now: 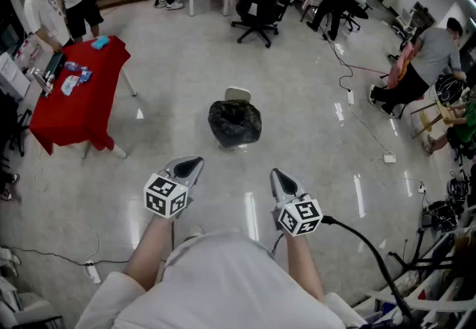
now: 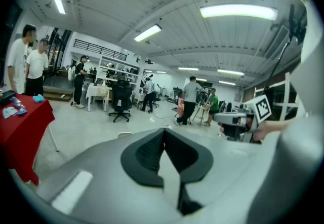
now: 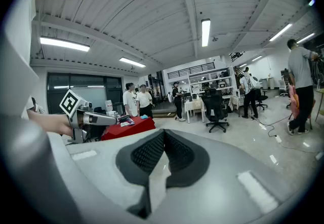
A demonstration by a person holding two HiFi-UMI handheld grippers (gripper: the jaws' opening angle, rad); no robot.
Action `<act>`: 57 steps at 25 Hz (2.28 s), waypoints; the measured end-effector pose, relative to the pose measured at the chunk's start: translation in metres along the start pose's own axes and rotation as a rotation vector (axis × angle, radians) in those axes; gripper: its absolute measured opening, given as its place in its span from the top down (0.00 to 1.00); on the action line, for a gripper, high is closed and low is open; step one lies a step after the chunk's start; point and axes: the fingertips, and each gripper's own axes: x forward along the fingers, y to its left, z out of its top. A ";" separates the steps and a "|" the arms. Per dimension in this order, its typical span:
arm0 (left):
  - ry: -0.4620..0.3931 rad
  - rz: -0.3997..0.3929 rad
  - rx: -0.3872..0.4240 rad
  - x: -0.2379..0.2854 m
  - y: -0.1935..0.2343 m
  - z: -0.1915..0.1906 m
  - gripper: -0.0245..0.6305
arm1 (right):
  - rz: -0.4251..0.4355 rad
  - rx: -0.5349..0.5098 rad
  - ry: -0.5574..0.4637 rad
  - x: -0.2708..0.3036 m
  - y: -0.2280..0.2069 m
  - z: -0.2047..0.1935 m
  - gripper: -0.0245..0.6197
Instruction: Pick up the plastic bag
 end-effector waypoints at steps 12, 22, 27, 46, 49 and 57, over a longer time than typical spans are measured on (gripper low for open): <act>0.011 0.011 0.003 0.010 -0.009 -0.002 0.96 | 0.014 -0.003 0.000 -0.003 -0.012 -0.001 0.96; 0.023 0.043 -0.007 0.021 -0.025 -0.013 0.96 | 0.041 -0.022 0.031 -0.021 -0.029 -0.012 0.96; 0.023 0.075 0.005 0.026 -0.040 -0.019 0.96 | 0.086 -0.027 0.046 -0.041 -0.043 -0.022 0.96; 0.027 0.119 -0.002 0.037 -0.049 -0.030 0.96 | 0.120 -0.040 0.075 -0.042 -0.062 -0.047 0.96; 0.035 0.102 -0.005 0.046 -0.041 -0.029 0.96 | 0.101 -0.036 0.083 -0.034 -0.065 -0.047 0.96; 0.049 0.052 0.025 0.075 -0.002 -0.013 0.96 | 0.043 -0.024 0.109 0.004 -0.075 -0.045 0.96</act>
